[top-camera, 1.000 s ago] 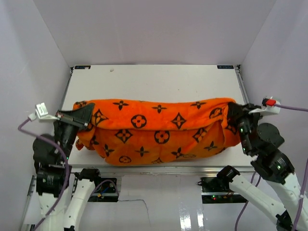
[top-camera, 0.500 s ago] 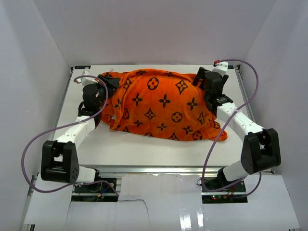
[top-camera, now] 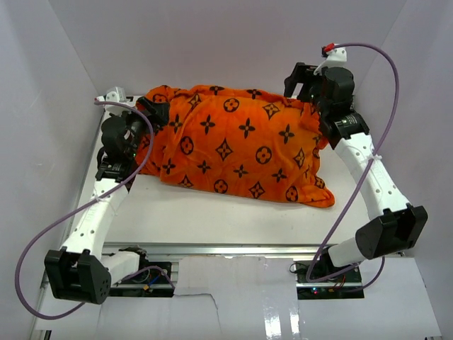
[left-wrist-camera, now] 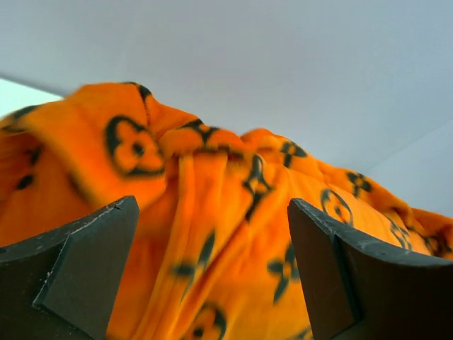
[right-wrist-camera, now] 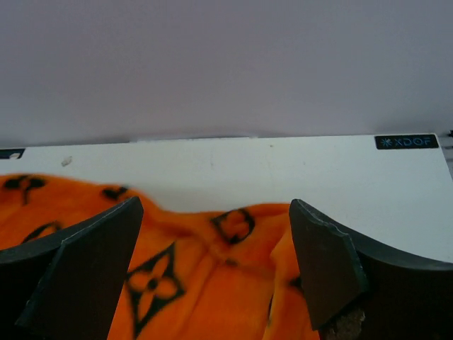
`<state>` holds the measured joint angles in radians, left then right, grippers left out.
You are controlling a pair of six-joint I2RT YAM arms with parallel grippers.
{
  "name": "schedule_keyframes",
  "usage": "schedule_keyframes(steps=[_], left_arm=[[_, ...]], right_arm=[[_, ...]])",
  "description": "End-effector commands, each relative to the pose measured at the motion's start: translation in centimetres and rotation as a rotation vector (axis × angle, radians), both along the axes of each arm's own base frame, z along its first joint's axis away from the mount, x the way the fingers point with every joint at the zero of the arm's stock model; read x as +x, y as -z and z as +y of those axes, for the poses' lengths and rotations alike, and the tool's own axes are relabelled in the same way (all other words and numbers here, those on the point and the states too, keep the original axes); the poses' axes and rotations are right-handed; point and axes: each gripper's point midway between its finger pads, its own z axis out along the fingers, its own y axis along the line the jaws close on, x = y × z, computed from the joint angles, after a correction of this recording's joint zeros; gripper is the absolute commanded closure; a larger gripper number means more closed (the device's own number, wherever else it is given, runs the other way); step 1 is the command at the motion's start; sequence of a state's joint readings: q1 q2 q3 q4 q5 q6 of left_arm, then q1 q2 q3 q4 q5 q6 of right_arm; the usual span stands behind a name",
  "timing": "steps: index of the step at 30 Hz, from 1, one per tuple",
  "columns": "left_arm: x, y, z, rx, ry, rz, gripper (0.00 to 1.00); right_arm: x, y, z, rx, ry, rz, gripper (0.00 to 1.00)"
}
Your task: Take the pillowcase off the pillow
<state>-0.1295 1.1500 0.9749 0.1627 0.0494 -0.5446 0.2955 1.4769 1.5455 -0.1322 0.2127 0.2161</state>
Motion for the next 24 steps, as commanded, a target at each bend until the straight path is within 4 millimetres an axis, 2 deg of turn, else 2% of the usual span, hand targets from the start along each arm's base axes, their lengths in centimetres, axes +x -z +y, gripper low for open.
schedule_keyframes(steps=[1,2,4,5,6,7,8,9,10,11,12,13,14,15,16,17,18,19,22,24], left_arm=[[-1.0,-1.1,1.9,0.091,-0.084,0.009,0.02],[-1.1,-1.0,2.0,0.09,-0.091,0.017,0.02],[-1.0,0.0,2.6,0.086,-0.125,0.054,0.02],[-0.6,1.4,3.2,0.076,-0.148,0.105,0.02],[-0.4,3.4,3.9,0.078,-0.179,0.181,0.02],[0.0,5.0,4.3,0.074,-0.194,0.232,0.02],[0.5,6.9,5.0,0.069,-0.213,0.281,0.03],[1.6,9.2,5.0,0.073,-0.212,0.316,0.03],[1.9,11.5,4.9,0.076,-0.199,0.356,0.03],[2.4,13.0,4.8,0.073,-0.192,0.385,0.04],[3.2,15.7,4.9,0.084,-0.192,0.449,0.04],[3.5,16.7,4.7,0.086,-0.184,0.471,0.05],[4.3,17.7,4.8,0.098,-0.184,0.453,0.06],[4.3,17.8,4.8,0.098,-0.184,0.453,0.06],[4.1,18.7,4.6,0.102,-0.171,0.448,0.06],[5.0,17.6,4.6,0.108,-0.166,0.38,0.06],[5.4,18.5,4.5,0.123,-0.16,0.393,0.05],[6.0,18.6,4.7,0.143,-0.167,0.39,0.05],[7.2,17.8,5.5,0.164,-0.201,0.369,0.04],[7.2,16.1,5.7,0.149,-0.211,0.33,0.04]], right_arm=[[-2.9,-1.4,3.1,-0.001,-0.21,-0.026,0.09],[-4.2,-2.5,4.4,0.007,-0.281,-0.068,0.09],[-6.5,-2.7,8.4,0.014,-0.449,-0.081,0.09],[-7.6,-1.4,10.8,0.009,-0.523,-0.044,0.1],[-8.2,-0.2,12.0,0.004,-0.554,-0.013,0.1],[-8.3,1.3,12.9,-0.007,-0.564,0.017,0.1],[-8.8,5.4,14.5,-0.03,-0.597,0.096,0.1],[-8.6,6.8,15.2,-0.028,-0.596,0.1,0.1],[-8.3,8.7,15.2,-0.029,-0.573,0.125,0.1],[-8.1,10.7,15.4,-0.024,-0.57,0.153,0.09],[-8.1,12.8,15.5,-0.009,-0.563,0.175,0.09],[-8.0,13.9,15.3,-0.009,-0.55,0.192,0.09],[-8.1,16.2,15.4,-0.013,-0.553,0.239,0.09],[-8.2,16.3,15.5,-0.013,-0.561,0.246,0.09],[-8.4,17.1,15.6,-0.023,-0.568,0.265,0.09],[-8.5,17.2,15.5,-0.03,-0.567,0.269,0.09],[-8.9,17.3,15.0,-0.033,-0.556,0.259,0.09],[-9.2,17.1,14.8,-0.03,-0.559,0.245,0.09],[-10.1,16.0,14.1,-0.044,-0.566,0.213,0.09],[-10.7,14.8,13.8,-0.054,-0.569,0.189,0.09]])
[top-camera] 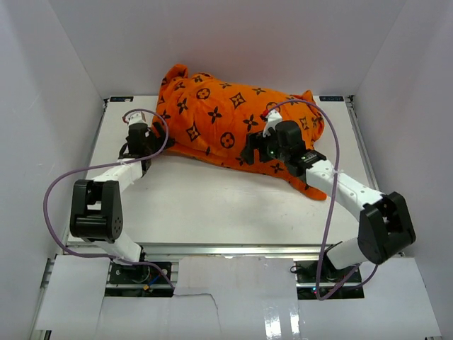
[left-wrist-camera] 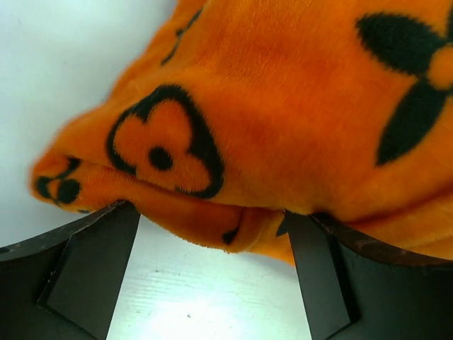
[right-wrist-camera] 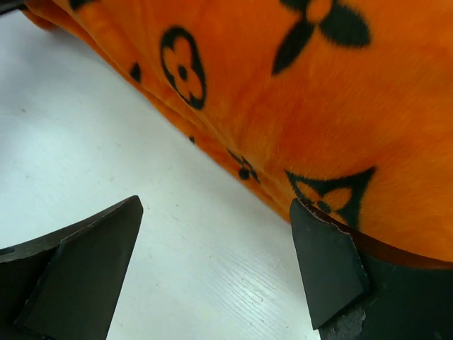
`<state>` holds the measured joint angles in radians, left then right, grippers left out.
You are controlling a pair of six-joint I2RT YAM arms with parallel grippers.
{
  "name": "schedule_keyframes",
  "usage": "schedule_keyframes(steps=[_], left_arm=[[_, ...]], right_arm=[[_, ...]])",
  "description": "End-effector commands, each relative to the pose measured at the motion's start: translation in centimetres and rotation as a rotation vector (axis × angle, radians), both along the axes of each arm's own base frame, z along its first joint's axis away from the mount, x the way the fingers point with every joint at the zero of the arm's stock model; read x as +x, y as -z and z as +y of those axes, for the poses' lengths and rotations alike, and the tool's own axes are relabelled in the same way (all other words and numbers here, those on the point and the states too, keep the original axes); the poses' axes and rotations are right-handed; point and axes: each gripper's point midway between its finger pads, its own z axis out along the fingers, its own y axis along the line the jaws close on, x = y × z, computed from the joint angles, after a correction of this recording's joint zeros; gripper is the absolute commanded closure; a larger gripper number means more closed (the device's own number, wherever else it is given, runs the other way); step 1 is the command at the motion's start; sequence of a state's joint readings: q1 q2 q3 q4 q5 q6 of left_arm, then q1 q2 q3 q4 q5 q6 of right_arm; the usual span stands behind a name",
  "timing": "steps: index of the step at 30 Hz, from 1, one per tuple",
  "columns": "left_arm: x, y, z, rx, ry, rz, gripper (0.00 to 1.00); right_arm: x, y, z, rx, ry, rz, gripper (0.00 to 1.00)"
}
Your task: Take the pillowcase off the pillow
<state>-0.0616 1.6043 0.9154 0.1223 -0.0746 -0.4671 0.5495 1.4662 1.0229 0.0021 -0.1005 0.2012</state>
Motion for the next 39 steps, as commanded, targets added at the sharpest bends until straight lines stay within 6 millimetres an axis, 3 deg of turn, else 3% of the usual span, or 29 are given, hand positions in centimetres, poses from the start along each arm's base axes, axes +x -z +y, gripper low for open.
schedule_keyframes(steps=[1,6,11,12,13,14,16,17,20,21,25,26,27,28,29,30,31,32,33,35,36,38,39], left_arm=[[2.4,-7.8,0.7,0.008,-0.031,-0.235,0.05],[0.9,-10.0,0.1,-0.035,-0.01,-0.307,0.08],[-1.3,-17.7,-1.3,-0.061,0.076,-0.404,0.09],[-0.9,-20.5,-1.5,-0.055,0.091,-0.448,0.09],[-0.6,-20.6,-1.3,-0.043,0.085,-0.431,0.09],[0.7,-19.3,-0.6,-0.021,0.048,-0.4,0.08],[3.0,-18.7,-0.1,-0.018,0.054,-0.393,0.08],[4.8,-14.7,-0.5,-0.037,0.088,-0.308,0.08],[7.5,-10.7,-1.6,-0.067,0.162,-0.197,0.07],[8.1,-7.2,-2.6,-0.105,0.209,-0.119,0.07],[8.0,-3.1,-5.3,-0.162,0.291,-0.051,0.15],[7.4,-2.0,-5.7,-0.169,0.3,-0.025,0.42],[6.7,-1.7,-6.5,-0.19,0.315,-0.003,0.6],[6.2,-2.0,-7.2,-0.202,0.331,-0.004,0.74],[4.8,-0.7,-7.5,-0.191,0.317,0.025,0.86],[3.5,-1.0,-9.7,-0.173,0.33,0.02,1.0],[2.6,-4.2,-10.5,-0.144,0.315,-0.065,1.0],[0.2,-3.3,-12.0,-0.137,0.333,-0.052,1.0],[-2.1,-4.4,-16.1,-0.149,0.414,-0.082,1.0],[-6.2,-5.8,-18.2,-0.214,0.423,-0.112,1.0],[-8.0,-7.5,-20.6,-0.265,0.494,-0.185,1.0],[-10.8,-9.3,-22.0,-0.364,0.534,-0.224,1.0],[-12.3,-8.5,-22.6,-0.375,0.564,-0.205,1.0]], right_arm=[[0.1,-6.6,-0.1,0.076,-0.01,-0.174,0.09],[-0.6,-8.0,-0.7,0.086,-0.005,-0.216,0.1],[-0.3,-8.2,-1.3,0.054,0.011,-0.227,0.1],[-0.3,-8.4,-1.3,0.056,0.013,-0.231,0.1],[-0.4,-8.6,-1.3,0.059,0.01,-0.233,0.1],[-0.5,-8.8,-1.2,0.065,0.003,-0.235,0.1],[-0.7,-9.4,-1.1,0.079,-0.005,-0.248,0.1],[-0.8,-9.7,-1.1,0.082,-0.005,-0.253,0.1],[-0.8,-9.9,-1.5,0.08,0.008,-0.261,0.1],[-1.0,-10.0,-1.6,0.079,0.008,-0.266,0.1],[-0.9,-10.5,-2.1,0.061,0.022,-0.284,0.1],[-0.9,-10.6,-2.3,0.06,0.031,-0.288,0.1],[-0.8,-10.8,-2.4,0.06,0.035,-0.291,0.1],[-0.8,-10.9,-2.4,0.064,0.038,-0.29,0.1],[-0.9,-11.1,-2.3,0.071,0.038,-0.29,0.1],[-1.1,-11.3,-2.2,0.082,0.031,-0.287,0.1],[-1.5,-11.5,-1.6,0.107,0.004,-0.273,0.1],[-1.8,-11.3,-1.3,0.121,-0.009,-0.259,0.09],[-2.3,-11.2,-0.7,0.136,-0.03,-0.25,0.09],[-3.8,-10.4,1.2,0.157,-0.084,-0.251,0.08],[-4.2,-9.9,1.8,0.153,-0.097,-0.252,0.08],[-5.6,-8.9,4.1,0.125,-0.141,-0.251,0.08],[-6.0,-8.4,4.7,0.103,-0.148,-0.246,0.08]])
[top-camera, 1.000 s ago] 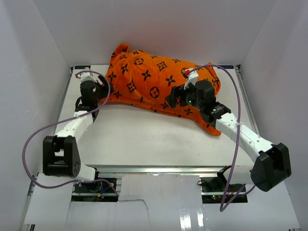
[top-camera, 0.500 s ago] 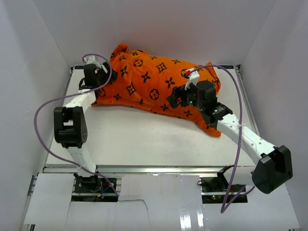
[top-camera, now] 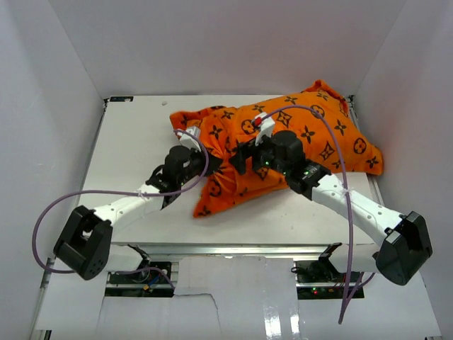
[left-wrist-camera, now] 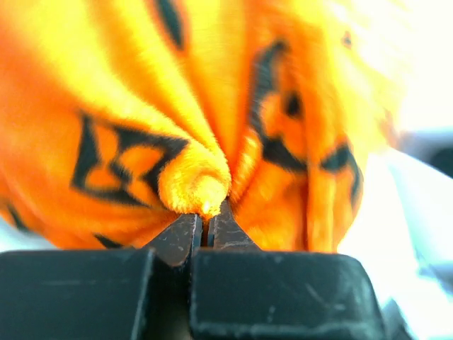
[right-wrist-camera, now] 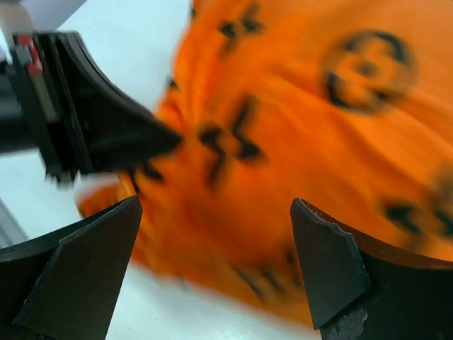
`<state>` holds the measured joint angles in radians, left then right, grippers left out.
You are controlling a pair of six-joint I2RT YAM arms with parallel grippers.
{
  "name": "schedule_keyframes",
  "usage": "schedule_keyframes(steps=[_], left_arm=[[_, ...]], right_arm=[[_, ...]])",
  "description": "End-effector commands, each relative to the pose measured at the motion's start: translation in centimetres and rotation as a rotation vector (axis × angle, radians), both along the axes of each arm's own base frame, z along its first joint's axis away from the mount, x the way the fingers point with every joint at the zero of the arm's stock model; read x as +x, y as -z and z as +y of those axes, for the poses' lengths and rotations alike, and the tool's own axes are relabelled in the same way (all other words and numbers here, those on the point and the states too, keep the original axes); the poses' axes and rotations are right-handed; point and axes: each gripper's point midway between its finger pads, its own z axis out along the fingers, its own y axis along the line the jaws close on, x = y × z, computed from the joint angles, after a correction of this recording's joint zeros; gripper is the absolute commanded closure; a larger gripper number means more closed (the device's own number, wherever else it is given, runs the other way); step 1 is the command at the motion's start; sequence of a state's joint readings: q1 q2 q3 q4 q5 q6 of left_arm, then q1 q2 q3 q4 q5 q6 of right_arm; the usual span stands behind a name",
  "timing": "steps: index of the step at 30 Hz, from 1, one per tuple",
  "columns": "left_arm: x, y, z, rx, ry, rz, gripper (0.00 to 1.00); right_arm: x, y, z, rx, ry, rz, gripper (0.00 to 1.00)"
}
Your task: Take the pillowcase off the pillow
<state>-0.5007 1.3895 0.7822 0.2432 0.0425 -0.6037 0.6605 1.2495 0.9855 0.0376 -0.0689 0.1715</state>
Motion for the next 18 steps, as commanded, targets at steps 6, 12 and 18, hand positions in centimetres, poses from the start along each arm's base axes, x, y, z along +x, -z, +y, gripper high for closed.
schedule_keyframes(steps=[6,12,18], left_arm=[[-7.2,-2.5,-3.4,-0.184,0.136,-0.041,1.0],[-7.2,-1.1,-2.4,-0.181,0.083,-0.015,1.0],[-7.3,-0.7,-2.7,-0.199,0.082,0.002,1.0]], right_arm=[[-3.6,2.2,4.0,-0.042,0.018,-0.012,0.05],[-5.0,5.2,1.8,-0.14,0.156,0.001,0.02],[-5.5,9.6,1.2,-0.219,0.258,0.054,0.34]])
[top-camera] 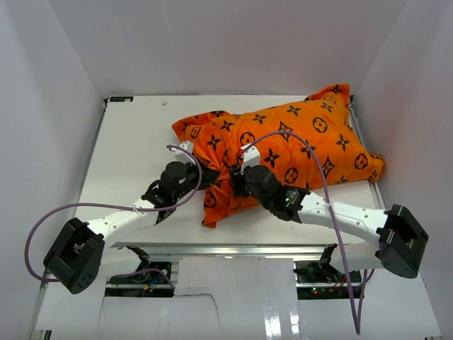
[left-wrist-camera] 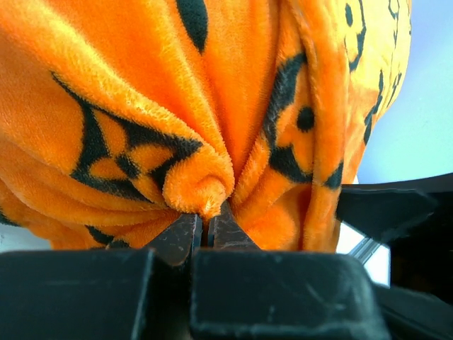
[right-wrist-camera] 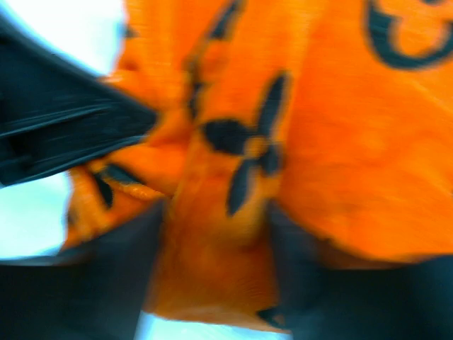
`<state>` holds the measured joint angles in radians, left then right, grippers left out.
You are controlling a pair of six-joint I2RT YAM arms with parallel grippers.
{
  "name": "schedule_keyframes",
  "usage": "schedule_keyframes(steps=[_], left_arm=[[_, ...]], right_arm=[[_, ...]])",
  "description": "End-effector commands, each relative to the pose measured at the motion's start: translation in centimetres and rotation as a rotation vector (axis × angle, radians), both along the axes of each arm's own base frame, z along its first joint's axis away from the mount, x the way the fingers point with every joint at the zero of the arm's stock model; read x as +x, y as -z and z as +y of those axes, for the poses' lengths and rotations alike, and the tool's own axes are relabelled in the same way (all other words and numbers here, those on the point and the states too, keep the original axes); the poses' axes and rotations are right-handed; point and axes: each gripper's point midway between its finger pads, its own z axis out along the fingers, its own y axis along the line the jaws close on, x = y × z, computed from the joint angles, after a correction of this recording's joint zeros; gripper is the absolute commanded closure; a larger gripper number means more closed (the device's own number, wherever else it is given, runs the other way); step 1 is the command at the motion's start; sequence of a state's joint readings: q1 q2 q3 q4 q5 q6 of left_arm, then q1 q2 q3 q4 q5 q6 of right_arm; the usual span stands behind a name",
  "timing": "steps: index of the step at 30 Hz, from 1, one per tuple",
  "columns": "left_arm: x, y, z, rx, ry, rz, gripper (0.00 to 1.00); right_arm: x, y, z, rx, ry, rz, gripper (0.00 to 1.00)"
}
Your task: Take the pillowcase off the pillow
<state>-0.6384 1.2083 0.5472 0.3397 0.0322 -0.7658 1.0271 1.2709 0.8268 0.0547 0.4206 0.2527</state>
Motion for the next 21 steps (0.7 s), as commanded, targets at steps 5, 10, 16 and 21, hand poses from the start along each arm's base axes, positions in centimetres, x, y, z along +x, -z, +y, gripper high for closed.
schedule_keyframes(steps=[5,10,16,21], left_arm=[[1.2,-2.2,1.4,-0.024,-0.102,-0.083,1.0],[2.4,-0.2,3.3,0.089,-0.208,-0.043,1.0],[3.7,2.7,6.2,0.187,-0.351,0.034,1.0],[4.4,4.6,9.1,0.259,-0.466,0.092,1.0]], right_arm=[[2.7,1.6,-7.0,-0.158,0.404,-0.048,0.92],[3.5,-1.5,-10.6,-0.049,0.47,-0.065,0.92],[2.8,-0.5,-12.5,-0.001,0.528,-0.052,0.92],[2.8,0.8,-14.5,0.028,0.619,-0.048,0.92]])
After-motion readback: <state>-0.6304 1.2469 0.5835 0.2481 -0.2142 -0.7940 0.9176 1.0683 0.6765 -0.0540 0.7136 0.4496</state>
